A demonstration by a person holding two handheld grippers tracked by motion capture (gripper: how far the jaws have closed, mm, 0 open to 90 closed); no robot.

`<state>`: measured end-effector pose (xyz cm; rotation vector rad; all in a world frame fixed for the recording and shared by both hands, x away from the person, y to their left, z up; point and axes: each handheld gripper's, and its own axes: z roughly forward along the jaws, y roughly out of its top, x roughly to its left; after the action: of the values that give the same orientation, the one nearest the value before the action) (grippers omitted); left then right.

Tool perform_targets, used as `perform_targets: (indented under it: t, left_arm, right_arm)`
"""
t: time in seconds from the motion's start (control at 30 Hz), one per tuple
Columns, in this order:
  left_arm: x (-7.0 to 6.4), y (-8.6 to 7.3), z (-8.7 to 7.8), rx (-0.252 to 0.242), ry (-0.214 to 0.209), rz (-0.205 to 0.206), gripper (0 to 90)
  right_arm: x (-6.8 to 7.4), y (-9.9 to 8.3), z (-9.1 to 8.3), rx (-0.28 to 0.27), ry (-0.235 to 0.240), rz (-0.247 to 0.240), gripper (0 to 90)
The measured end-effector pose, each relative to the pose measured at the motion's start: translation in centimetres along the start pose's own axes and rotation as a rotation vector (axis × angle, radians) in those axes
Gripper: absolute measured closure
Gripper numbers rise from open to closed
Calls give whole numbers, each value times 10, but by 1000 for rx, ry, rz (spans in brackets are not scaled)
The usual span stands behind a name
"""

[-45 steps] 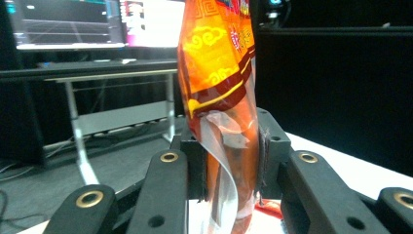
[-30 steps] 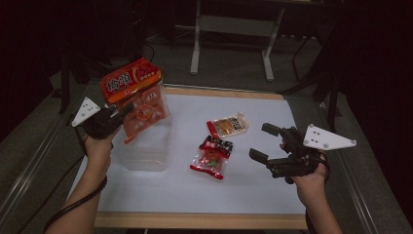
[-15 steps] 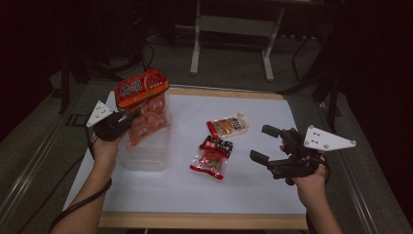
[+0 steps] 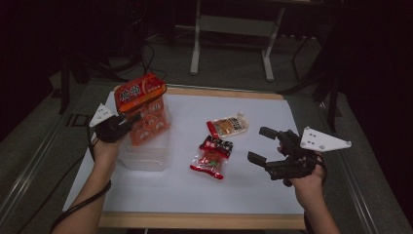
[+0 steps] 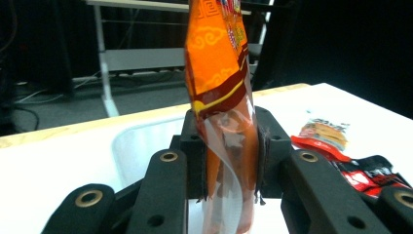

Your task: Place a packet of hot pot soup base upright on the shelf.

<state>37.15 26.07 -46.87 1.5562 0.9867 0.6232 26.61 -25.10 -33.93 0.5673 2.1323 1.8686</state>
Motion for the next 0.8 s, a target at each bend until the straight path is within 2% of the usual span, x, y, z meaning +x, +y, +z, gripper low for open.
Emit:
perform_targets:
  t: [0.1, 0.17, 0.27, 0.33, 0.43, 0.5, 0.53, 0.57, 0.63, 0.73, 0.8]
  left_arm:
    - [3, 0, 0, 4, -3, -9, 711]
    - [5, 0, 0, 10, -13, -34, 709]
    - [8, 0, 0, 12, -14, -50, 698]
    - [9, 0, 0, 11, -11, -39, 675]
    - [11, 2, -2, 1, -33, -75, 634]
    - [11, 3, -5, -21, -19, -50, 582]
    - [11, 3, -6, -19, -16, -51, 556]
    - [12, 4, -7, -22, -32, -66, 544]
    - [12, 6, -9, -36, -39, -70, 491]
    - [12, 9, -11, -46, -45, -101, 372]
    - [11, 11, -12, -48, -55, -92, 320]
  right_arm:
    - [0, -2, 1, 3, 2, 3, 133]
    - [-1, -2, 1, 5, 3, 3, 133]
    - [-1, -3, 1, 4, 2, 7, 133]
    - [-1, -2, 0, 4, 4, 9, 133]
    - [-1, -2, 1, 6, 3, 3, 133]
    - [-1, -2, 1, 6, 4, 6, 133]
    - [-1, -3, 1, 8, 3, 5, 133]
    - [-1, -3, 2, 9, 2, 5, 133]
    - [-1, -3, 2, 11, 2, 7, 133]
    - [-1, -3, 2, 9, 2, 6, 133]
    - [-1, -3, 3, 11, 0, 3, 133]
